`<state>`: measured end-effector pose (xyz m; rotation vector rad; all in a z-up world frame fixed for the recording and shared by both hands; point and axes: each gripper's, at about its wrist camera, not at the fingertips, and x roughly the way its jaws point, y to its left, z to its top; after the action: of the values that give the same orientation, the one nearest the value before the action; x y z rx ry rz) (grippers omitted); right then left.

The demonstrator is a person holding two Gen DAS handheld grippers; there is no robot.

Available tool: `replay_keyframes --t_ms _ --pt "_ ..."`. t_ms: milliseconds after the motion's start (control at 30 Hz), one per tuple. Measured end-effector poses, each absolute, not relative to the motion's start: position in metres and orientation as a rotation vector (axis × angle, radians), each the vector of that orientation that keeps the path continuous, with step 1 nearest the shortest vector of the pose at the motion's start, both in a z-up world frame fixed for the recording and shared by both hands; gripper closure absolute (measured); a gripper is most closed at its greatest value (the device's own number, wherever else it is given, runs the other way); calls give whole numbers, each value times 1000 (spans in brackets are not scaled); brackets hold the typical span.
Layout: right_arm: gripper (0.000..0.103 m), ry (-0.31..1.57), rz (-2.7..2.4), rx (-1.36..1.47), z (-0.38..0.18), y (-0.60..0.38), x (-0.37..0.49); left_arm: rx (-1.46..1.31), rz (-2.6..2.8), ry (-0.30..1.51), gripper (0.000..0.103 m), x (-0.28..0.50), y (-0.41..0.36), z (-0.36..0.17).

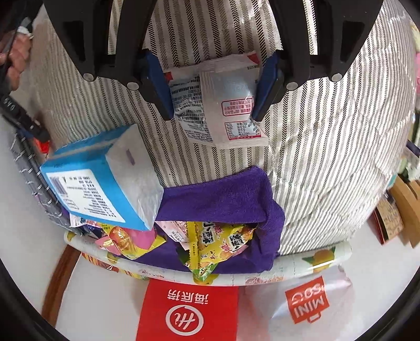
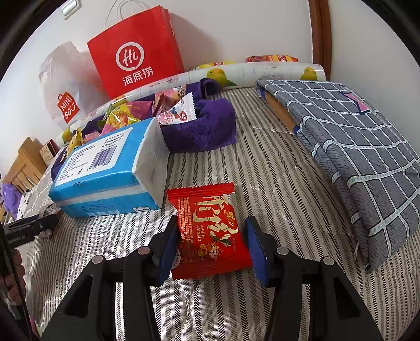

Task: Organize snacks
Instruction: 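Grasp the red candy packet with the right tool while the left tool grasps the white packet, then carry the red candy packet and white packet over the purple towel with both tools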

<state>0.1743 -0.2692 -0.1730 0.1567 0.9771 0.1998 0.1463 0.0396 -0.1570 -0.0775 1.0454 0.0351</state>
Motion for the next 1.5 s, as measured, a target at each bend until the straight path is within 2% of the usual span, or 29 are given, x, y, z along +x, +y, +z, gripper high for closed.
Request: replay_keyframes --t_ms 700,800,900,1000,1067,1200,1500 --pt "52 979 202 160 -173 -270 174 -24 66 999 39 143 30 -162" --pt "52 979 201 156 -173 -270 175 -25 54 1002 35 143 29 -162" --pt "52 979 201 153 -173 -269 175 -19 56 1004 35 143 29 -163" --pt "52 980 200 151 -173 -269 175 -22 55 1002 35 143 29 -163" --pt "52 981 199 149 -173 -269 175 -31 62 997 41 142 31 -162" --pt "52 982 195 137 -173 -267 175 -45 70 991 44 141 34 -161" --pt "53 982 195 131 -173 -266 175 -90 70 1014 45 133 35 -153"
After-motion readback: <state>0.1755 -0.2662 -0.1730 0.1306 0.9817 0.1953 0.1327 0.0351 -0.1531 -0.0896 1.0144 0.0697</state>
